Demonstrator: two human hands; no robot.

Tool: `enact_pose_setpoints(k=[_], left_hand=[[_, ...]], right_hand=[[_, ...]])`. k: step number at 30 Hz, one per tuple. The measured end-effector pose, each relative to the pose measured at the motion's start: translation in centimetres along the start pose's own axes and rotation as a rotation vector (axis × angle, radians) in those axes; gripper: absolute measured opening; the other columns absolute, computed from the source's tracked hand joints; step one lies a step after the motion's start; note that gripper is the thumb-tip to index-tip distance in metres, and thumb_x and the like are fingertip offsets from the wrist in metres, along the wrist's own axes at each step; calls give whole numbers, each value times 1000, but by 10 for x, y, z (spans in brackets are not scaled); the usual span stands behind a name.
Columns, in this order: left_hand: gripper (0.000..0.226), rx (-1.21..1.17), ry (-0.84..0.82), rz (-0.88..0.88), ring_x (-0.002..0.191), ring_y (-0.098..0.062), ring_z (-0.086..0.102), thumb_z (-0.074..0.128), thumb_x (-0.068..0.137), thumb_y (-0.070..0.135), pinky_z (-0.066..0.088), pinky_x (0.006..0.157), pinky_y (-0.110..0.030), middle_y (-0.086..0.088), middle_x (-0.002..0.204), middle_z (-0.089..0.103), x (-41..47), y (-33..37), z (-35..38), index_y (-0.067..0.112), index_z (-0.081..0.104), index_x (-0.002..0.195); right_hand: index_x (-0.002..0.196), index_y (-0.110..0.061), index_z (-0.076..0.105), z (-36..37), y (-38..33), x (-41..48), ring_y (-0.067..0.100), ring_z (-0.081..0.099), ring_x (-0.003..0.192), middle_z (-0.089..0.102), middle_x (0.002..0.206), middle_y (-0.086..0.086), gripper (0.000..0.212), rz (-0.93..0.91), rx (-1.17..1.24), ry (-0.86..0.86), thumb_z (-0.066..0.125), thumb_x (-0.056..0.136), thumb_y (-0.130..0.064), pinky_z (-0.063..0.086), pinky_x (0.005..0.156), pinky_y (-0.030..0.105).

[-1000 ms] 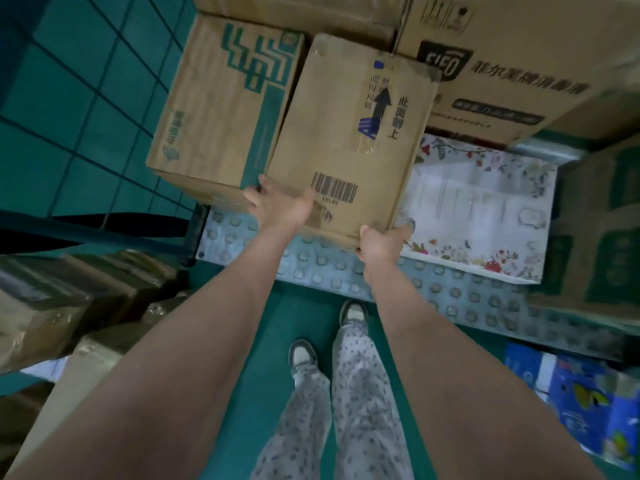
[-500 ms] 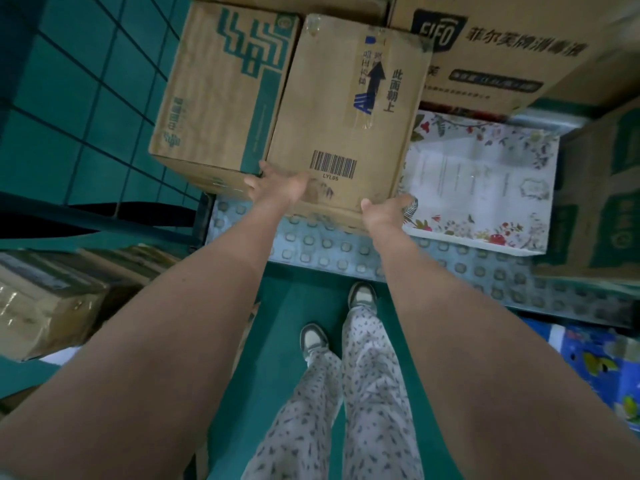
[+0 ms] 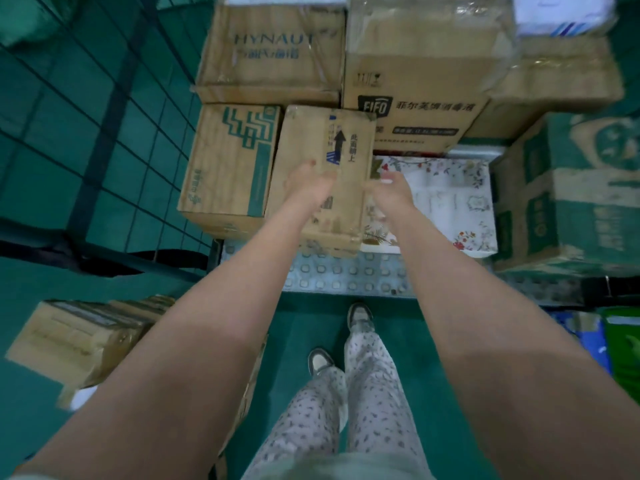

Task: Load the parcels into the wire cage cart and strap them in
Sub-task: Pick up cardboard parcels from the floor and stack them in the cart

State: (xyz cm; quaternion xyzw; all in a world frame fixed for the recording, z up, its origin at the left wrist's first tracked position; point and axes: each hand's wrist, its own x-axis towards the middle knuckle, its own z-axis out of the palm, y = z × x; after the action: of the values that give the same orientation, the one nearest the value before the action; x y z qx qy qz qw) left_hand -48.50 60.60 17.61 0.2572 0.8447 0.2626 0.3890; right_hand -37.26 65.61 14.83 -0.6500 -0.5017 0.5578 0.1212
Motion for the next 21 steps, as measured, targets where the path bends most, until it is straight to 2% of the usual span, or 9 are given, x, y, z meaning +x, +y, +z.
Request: enact_pose_setpoints(k=[2, 4, 7, 9, 11, 14, 18, 21], left_hand=[[43, -31, -7, 68, 123, -21, 48, 47, 97, 27, 38, 98, -27, -4, 137, 50, -21, 18, -1, 17, 43, 139], [36, -63, -16, 125, 120, -19, 50, 47, 97, 25, 39, 97, -27, -3, 133, 53, -39, 30, 0, 19, 49, 133], [30, -71, -45, 166, 118, -18, 51, 48, 96, 21, 38, 91, -26, -1, 128, 55, -65, 38, 3, 19, 55, 125], [24, -72, -77, 177, 117, -17, 51, 48, 96, 18, 36, 92, -23, -1, 125, 57, -76, 39, 7, 16, 59, 118], [20, -74, -109, 186, 113, -17, 52, 47, 96, 16, 39, 96, -25, -1, 119, 58, -92, 46, 13, 17, 61, 110], [23, -65, -164, 219, 99, -13, 53, 47, 96, 18, 44, 88, -26, 4, 106, 57, -116, 56, 30, 17, 62, 114], [21, -39, -213, 267, 109, -19, 56, 50, 94, 20, 44, 91, -28, 3, 104, 59, -148, 63, 60, 17, 65, 110], [24, -12, -278, 283, 111, -21, 56, 49, 94, 21, 44, 98, -33, 0, 113, 62, -175, 65, 84, 17, 64, 112]], right_hand=[[135, -15, 44, -19, -2, -21, 20, 50, 108, 51, 133, 5, 45, -15, 98, 29, 57, 92, -23, 44, 100, 36], [134, -16, 47, -34, 0, -37, 21, 50, 114, 50, 135, 5, 43, 3, 176, 57, 57, 92, -23, 43, 101, 35], [130, -17, 49, -59, 9, -63, 20, 50, 110, 51, 133, 5, 42, 35, 263, 92, 59, 91, -25, 45, 92, 34], [130, -18, 49, -72, 16, -75, 22, 50, 116, 51, 132, 4, 39, 43, 303, 93, 57, 92, -26, 45, 86, 34], [127, -19, 51, -91, 22, -90, 23, 49, 117, 51, 129, 3, 34, 49, 341, 112, 56, 94, -27, 44, 85, 33], [126, -18, 53, -119, 39, -105, 21, 52, 110, 54, 122, 2, 34, 82, 432, 165, 56, 93, -26, 47, 88, 35], [120, -14, 56, -152, 70, -128, 22, 54, 104, 56, 114, 3, 27, 115, 523, 237, 56, 93, -21, 50, 90, 37], [125, -12, 56, -176, 99, -150, 20, 53, 95, 56, 110, 4, 33, 132, 582, 282, 56, 93, -18, 47, 80, 34]])
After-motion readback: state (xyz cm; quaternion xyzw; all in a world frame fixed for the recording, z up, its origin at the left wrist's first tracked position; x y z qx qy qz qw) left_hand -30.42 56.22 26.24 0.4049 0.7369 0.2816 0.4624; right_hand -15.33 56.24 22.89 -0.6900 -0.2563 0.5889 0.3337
